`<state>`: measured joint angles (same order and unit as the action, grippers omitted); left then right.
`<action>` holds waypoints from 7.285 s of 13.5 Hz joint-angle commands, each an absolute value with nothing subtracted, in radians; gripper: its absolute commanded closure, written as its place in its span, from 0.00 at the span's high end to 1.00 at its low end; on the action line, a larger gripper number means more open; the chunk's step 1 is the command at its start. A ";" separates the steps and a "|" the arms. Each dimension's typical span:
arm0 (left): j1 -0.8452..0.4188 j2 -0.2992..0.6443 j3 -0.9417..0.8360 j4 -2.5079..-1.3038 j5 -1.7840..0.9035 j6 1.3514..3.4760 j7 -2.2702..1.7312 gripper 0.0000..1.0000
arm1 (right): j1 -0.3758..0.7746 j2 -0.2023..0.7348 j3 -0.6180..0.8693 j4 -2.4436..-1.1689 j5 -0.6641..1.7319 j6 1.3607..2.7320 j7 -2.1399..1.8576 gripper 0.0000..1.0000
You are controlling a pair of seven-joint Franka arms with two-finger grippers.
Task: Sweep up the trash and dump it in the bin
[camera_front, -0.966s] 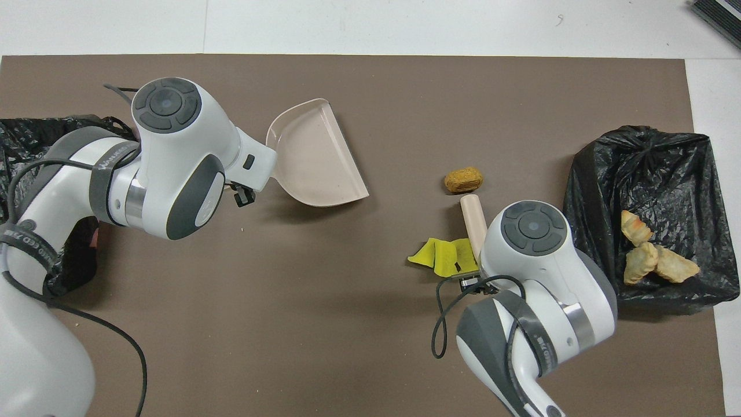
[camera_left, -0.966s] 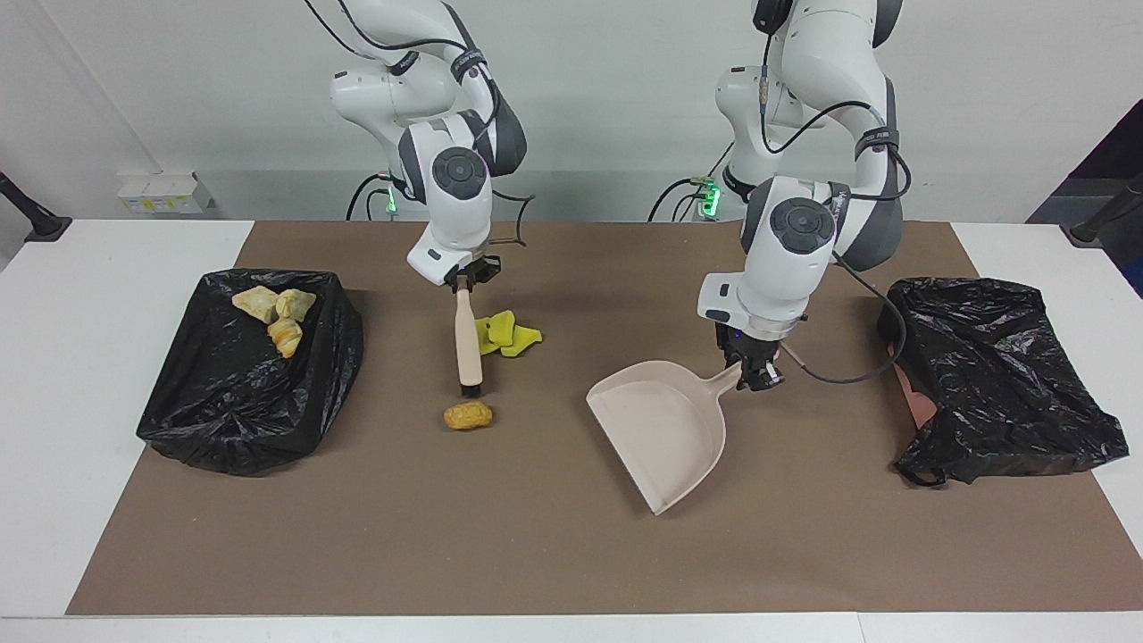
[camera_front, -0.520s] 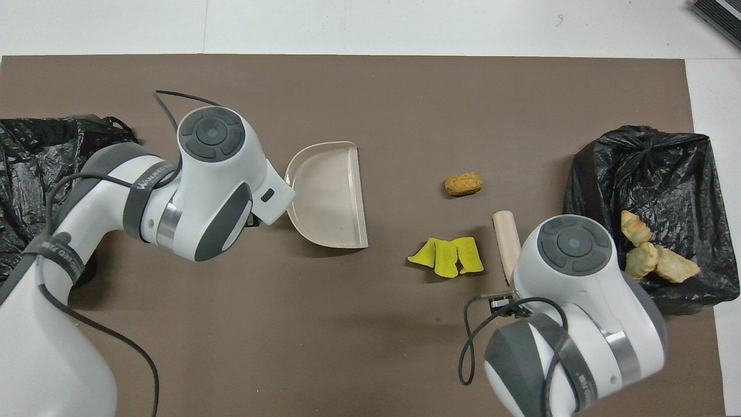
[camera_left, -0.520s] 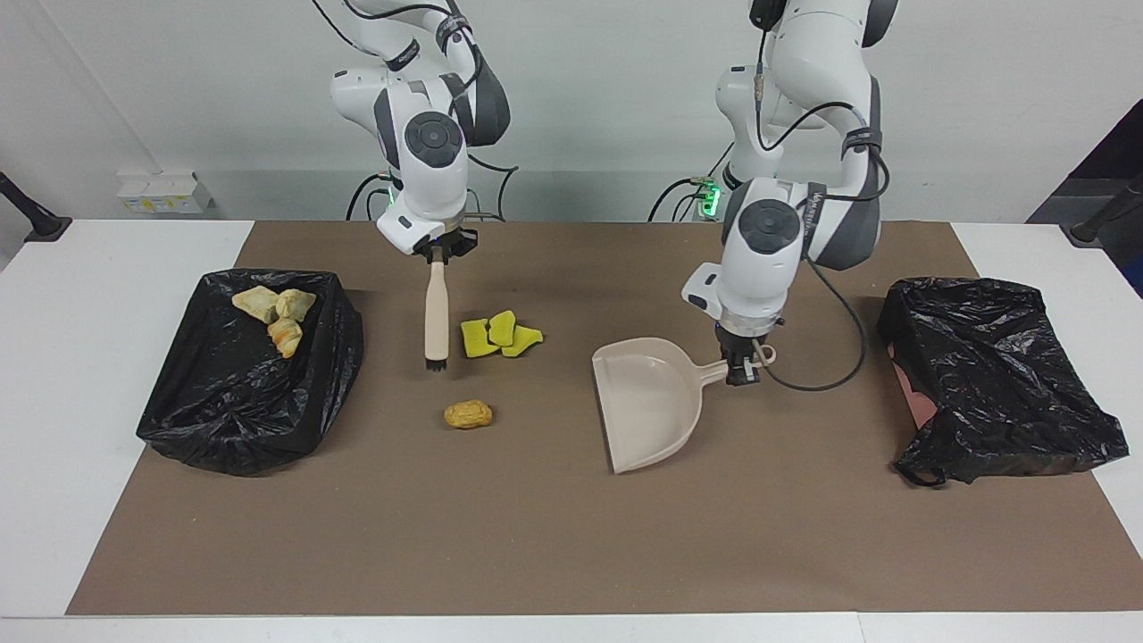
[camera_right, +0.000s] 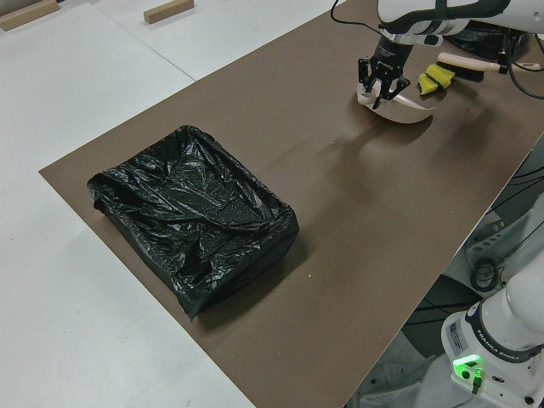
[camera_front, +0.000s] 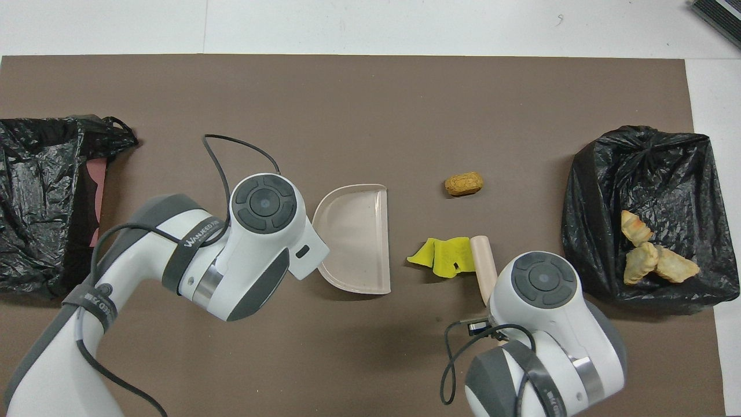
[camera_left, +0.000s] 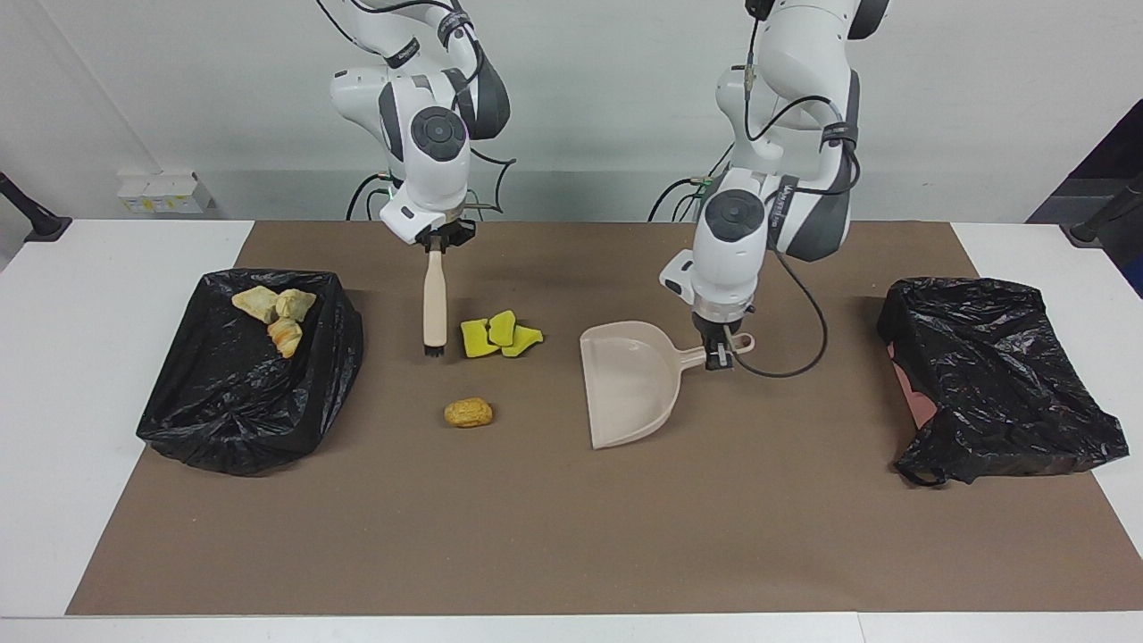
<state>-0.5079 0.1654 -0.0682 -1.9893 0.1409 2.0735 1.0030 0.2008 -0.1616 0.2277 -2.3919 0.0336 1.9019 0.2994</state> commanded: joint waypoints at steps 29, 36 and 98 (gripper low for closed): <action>-0.491 0.144 -0.060 -2.032 0.060 2.081 0.822 0.00 | 0.115 0.195 0.232 -2.011 -0.190 1.928 0.069 0.00; -0.488 0.108 -0.060 -2.133 0.061 2.205 0.850 0.00 | 0.262 0.218 0.233 -2.025 0.326 2.066 0.075 0.00; 0.262 -0.004 -0.063 -1.773 1.077 1.957 1.466 0.00 | 0.101 0.026 -0.084 -1.692 -0.018 1.806 0.103 1.00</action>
<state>0.2925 0.0405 -0.0716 -1.7415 1.0541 1.9773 1.4869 0.1376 0.0461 -0.1008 -1.7694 0.0029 1.9102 0.1343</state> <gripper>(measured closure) 0.678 0.000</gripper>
